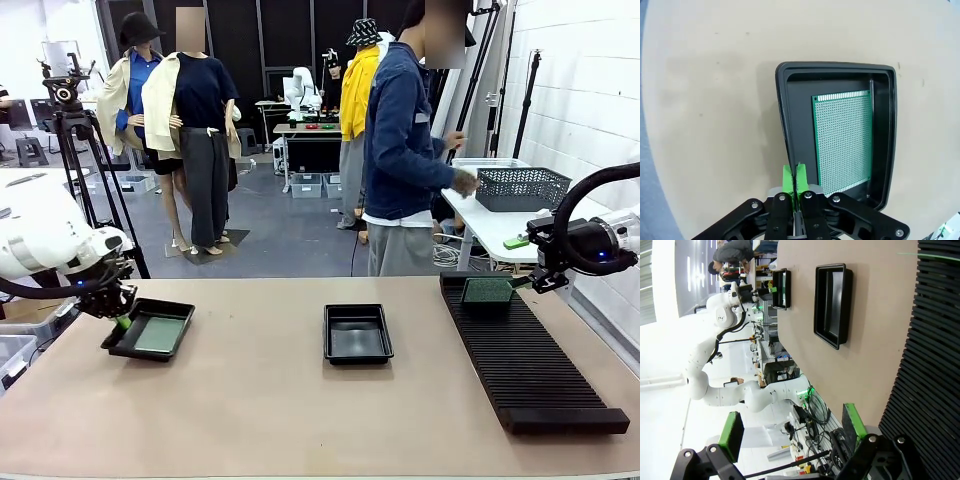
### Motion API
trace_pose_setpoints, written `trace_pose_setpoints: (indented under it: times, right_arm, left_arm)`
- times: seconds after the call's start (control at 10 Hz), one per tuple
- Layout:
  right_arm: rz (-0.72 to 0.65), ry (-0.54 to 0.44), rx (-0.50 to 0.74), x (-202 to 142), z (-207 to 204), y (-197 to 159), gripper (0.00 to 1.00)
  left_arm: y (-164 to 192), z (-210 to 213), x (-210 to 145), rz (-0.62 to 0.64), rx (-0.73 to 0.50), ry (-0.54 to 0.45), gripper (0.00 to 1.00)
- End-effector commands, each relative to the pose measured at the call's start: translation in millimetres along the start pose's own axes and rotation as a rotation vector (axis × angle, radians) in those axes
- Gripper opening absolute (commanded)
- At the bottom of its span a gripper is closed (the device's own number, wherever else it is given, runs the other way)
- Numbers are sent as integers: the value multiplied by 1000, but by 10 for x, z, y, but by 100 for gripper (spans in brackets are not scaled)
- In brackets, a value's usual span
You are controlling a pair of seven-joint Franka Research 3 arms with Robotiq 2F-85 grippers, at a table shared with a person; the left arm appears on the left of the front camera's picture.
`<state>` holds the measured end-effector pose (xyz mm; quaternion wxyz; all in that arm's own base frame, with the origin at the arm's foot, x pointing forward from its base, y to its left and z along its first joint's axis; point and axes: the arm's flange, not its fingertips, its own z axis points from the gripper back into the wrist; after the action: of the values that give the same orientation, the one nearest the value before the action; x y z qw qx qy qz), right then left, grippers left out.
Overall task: Inspect and transfer BCBs to ESD trays.
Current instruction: Pick up the ESD tray and place it on the left side of the table.
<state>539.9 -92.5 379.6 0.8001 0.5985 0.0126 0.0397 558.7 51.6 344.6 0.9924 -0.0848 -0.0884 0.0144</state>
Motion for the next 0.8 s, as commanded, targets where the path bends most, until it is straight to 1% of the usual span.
trace_pose_setpoints:
  times: [0.0, 0.2, 0.3, 0.5, 0.7]
  right_arm:
    - [-9, -2, -18, -34, -34, 17, 100]
    - [-9, -2, -18, -34, -34, 17, 100]
    - [-9, -2, -18, -34, -34, 17, 100]
    - [-9, -2, -18, -34, -34, 17, 100]
    - [-9, -2, -18, -34, -34, 17, 100]
  left_arm:
    - [190, 67, 28, -17, -33, 0, 0]
    - [418, 107, 51, -14, -23, -4, 0]
    - [557, 161, 57, 1, -37, -11, 0]
    - [732, 212, 71, 20, -54, -23, 0]
    - [932, 220, 112, 25, -44, -19, 0]
